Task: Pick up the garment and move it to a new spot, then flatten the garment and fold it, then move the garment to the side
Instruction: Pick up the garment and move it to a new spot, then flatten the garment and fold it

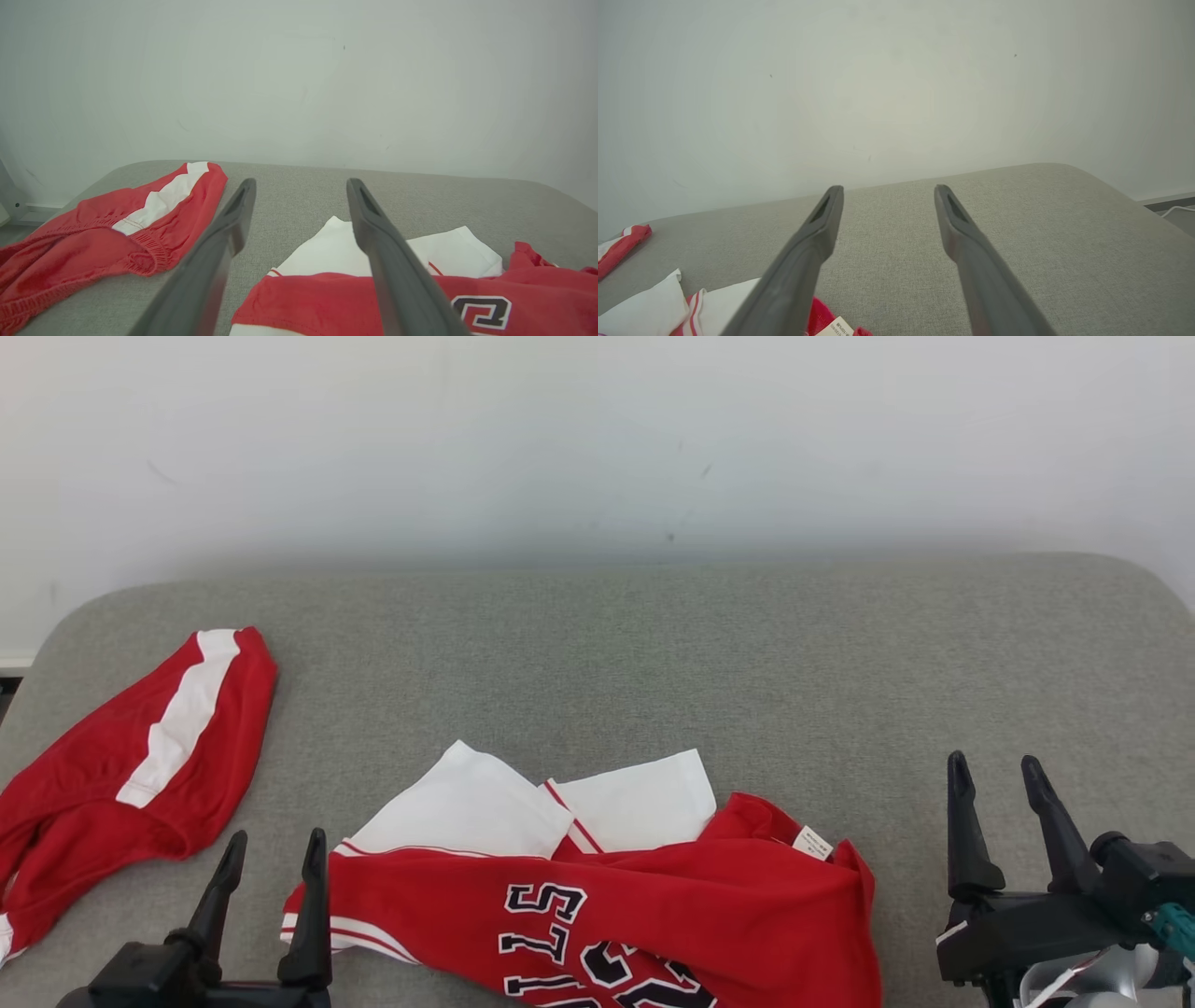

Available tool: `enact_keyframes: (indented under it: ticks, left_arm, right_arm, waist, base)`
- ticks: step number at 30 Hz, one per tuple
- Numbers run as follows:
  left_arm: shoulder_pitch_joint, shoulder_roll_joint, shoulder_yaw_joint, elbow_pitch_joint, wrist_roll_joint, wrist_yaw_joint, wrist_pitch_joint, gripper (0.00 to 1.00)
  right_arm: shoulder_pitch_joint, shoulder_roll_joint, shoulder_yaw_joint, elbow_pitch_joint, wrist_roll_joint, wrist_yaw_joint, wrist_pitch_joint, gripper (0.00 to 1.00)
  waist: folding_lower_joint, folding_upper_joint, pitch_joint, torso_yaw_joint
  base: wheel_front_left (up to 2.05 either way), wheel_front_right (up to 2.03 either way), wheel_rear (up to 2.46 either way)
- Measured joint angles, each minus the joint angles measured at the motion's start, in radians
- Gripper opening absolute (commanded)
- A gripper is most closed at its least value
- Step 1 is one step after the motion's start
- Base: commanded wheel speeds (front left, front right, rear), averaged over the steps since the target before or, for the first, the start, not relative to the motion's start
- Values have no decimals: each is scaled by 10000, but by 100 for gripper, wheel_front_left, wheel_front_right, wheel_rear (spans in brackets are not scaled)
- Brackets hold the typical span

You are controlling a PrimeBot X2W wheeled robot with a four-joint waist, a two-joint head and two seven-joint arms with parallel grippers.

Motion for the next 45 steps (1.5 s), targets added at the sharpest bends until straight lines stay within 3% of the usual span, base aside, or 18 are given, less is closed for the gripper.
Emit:
enact_keyframes:
  ticks: [9,30,37,40,45]
  left_arm:
    - [10,113,-46,290,290,0,48,100]
    - [134,12,21,495,516,-19,314,100]
    - [-1838,263,-376,1175,462,-796,1540,100]
    - [-3207,516,-483,2186,395,-1237,2830,100]
    - [-4206,639,-504,3513,387,-1256,4433,100]
  right_arm:
    - [223,44,52,391,176,328,-631,100]
    - [252,40,153,698,173,539,-1024,100]
    - [125,4,337,702,171,696,-1016,100]
    - [-243,8,518,686,146,773,-993,100]
    - [-448,4,663,696,75,857,-963,100]
  waist:
    - [1,0,-200,-313]
    - [1,1,-6,-466]
    - [2,1,294,-472]
    - [2,1,498,-616]
    - [2,1,724,-980]
  base:
    - [0,0,0]
    - [0,0,0]
    - [0,0,0]
    - [0,0,0]
    - [0,0,0]
